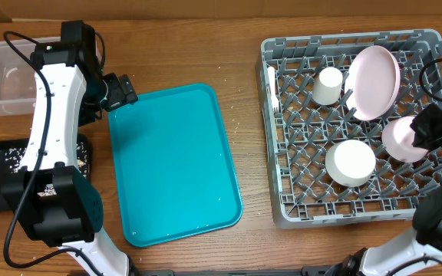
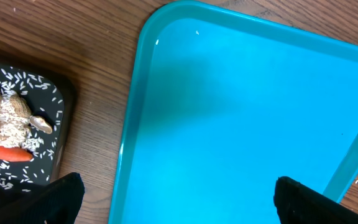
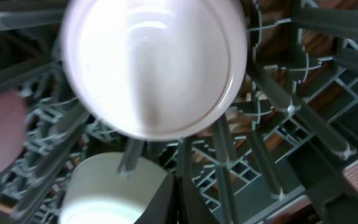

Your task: Sort waste into correct bins and load items into the dishwasher rack

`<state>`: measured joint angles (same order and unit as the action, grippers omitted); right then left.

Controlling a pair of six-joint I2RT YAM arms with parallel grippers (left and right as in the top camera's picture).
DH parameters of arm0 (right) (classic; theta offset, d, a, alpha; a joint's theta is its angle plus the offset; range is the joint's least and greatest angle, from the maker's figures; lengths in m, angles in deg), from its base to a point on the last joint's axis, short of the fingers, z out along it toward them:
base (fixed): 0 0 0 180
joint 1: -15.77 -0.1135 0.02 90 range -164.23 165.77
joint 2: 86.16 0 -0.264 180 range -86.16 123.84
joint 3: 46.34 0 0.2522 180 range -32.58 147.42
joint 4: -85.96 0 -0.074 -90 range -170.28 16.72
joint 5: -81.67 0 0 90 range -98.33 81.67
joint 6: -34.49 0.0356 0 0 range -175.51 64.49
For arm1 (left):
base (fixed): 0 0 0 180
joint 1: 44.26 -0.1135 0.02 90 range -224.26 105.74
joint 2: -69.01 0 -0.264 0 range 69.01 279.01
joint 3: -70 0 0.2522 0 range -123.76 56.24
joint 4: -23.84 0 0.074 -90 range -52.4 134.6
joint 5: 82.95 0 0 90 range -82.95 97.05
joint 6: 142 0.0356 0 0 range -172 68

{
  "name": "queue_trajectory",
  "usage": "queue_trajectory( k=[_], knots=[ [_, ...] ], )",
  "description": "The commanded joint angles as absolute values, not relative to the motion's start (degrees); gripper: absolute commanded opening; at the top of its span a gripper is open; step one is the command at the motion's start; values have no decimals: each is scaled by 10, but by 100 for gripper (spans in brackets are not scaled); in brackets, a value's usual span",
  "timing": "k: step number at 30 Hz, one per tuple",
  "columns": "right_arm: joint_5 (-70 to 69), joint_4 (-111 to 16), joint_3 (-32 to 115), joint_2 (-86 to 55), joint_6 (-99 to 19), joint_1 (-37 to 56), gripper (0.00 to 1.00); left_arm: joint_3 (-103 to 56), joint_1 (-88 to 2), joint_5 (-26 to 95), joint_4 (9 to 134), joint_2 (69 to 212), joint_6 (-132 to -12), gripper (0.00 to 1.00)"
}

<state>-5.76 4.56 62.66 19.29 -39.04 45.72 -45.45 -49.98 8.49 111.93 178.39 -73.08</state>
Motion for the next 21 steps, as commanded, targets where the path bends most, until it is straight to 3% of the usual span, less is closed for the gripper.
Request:
queue_trajectory(
  k=[1, 12, 21],
  knots=[
    [-41, 62, 657, 86, -388, 454, 4, -465, -498, 81, 1119, 1773, -739, 100],
    [8, 122, 632, -89, -388, 454, 8, -465, -498, 81, 1119, 1773, -739, 100],
    [89, 85, 448, -187, -394, 433, 9, -465, -498, 81, 1119, 1773, -739, 100]
  ],
)
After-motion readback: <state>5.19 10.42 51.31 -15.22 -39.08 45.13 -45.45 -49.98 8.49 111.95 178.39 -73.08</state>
